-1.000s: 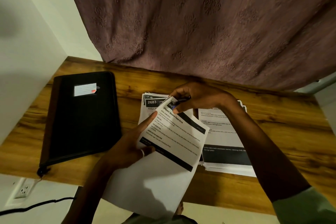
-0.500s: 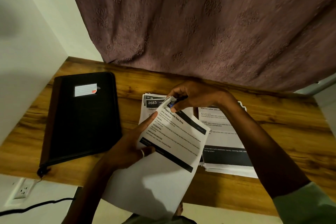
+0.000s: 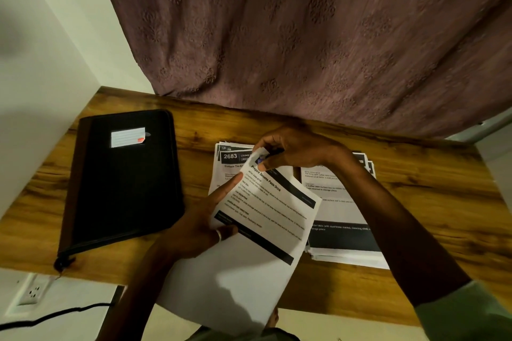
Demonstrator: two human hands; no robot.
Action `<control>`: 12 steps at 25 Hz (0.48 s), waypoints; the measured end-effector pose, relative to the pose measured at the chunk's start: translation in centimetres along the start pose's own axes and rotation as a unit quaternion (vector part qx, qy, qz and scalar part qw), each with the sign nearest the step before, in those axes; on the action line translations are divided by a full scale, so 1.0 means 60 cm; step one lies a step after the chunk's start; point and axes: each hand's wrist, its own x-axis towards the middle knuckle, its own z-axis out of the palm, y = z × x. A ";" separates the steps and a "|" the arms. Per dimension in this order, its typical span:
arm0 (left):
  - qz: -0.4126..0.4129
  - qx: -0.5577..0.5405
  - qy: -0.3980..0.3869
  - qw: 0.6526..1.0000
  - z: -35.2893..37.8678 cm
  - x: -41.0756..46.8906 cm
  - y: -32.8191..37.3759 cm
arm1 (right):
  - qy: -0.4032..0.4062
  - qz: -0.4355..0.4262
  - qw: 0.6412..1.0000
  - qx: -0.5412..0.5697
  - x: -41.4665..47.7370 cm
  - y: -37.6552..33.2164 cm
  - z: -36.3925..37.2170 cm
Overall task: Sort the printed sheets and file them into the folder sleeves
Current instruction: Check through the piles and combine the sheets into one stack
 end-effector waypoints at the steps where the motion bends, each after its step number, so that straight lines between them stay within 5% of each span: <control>1: 0.004 0.001 -0.002 1.000 0.000 0.002 -0.001 | 0.014 0.002 1.000 0.006 -0.002 0.003 -0.001; 6: 0.045 -0.016 0.024 0.999 -0.004 0.004 0.004 | 0.142 0.048 0.978 0.147 -0.030 0.032 -0.001; 10: 0.021 -0.094 0.124 0.988 -0.001 0.008 -0.001 | 0.286 0.097 0.915 0.267 -0.063 0.079 0.033; 12: 0.016 -0.110 0.156 0.982 0.002 0.014 -0.003 | 0.346 0.148 0.857 0.352 -0.081 0.111 0.063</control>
